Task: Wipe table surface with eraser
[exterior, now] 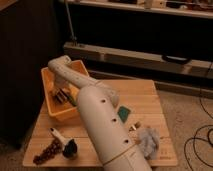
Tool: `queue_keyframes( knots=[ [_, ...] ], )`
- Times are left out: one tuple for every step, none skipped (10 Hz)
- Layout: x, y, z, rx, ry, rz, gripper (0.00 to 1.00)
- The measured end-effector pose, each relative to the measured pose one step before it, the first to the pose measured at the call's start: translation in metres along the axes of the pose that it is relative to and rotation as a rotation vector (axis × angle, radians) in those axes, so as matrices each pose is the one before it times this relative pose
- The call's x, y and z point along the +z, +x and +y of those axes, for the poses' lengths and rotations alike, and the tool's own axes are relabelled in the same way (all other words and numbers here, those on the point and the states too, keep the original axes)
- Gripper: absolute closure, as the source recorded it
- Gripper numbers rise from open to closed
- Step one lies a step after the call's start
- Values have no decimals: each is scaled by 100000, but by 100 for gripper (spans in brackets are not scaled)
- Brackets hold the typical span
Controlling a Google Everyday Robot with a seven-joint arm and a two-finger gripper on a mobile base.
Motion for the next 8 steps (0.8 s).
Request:
queue_keyframes(
  knots=[
    [2, 131, 615, 667, -3291, 269, 65],
    [-86, 6, -23, 461, -175, -100, 75],
    [-74, -14, 135, 936, -202, -213, 85],
    [-72, -19, 200, 1192, -115, -250, 95],
    [-29, -7, 285, 1520, 497, -217, 99],
    [-405, 85, 542, 2837, 2116, -40, 100],
    [-763, 249, 700, 2400, 2062, 439, 100],
    [-1740, 508, 996, 3207, 3264, 1401, 100]
  ],
)
